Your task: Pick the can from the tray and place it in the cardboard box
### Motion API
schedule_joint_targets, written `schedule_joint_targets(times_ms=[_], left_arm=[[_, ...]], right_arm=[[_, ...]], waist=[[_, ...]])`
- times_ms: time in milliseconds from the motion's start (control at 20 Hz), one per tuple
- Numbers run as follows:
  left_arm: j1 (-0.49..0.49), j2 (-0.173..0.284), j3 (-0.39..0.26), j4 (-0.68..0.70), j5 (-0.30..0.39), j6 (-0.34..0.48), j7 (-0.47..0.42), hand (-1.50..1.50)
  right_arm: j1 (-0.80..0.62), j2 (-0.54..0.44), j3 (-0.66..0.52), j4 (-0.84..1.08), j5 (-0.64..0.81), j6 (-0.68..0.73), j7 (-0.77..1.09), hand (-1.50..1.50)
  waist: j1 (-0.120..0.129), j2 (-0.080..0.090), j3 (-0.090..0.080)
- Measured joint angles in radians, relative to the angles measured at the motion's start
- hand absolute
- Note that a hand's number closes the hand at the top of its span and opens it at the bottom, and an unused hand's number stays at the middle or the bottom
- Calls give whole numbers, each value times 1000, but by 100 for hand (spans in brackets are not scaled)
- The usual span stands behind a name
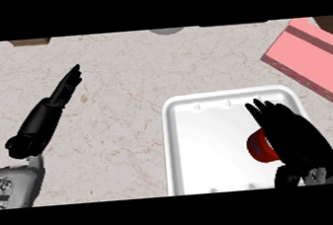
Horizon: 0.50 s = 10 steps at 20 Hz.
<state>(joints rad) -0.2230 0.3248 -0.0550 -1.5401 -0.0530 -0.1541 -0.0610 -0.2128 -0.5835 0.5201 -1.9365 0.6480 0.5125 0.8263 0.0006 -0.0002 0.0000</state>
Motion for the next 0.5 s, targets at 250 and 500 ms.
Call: schedule_joint_targets(times_ms=[250,500], left_arm=[[5,-20,14,-16,-19,-7,10,0],[9,-41,24,-46,-39,-18,36,0]], right_arm=[[37,20,-32,32,72,13,-41,-150],[71,49,-82,68,117,22,-106,-150]], waist=[[-1,0,0],[-1,0,0]])
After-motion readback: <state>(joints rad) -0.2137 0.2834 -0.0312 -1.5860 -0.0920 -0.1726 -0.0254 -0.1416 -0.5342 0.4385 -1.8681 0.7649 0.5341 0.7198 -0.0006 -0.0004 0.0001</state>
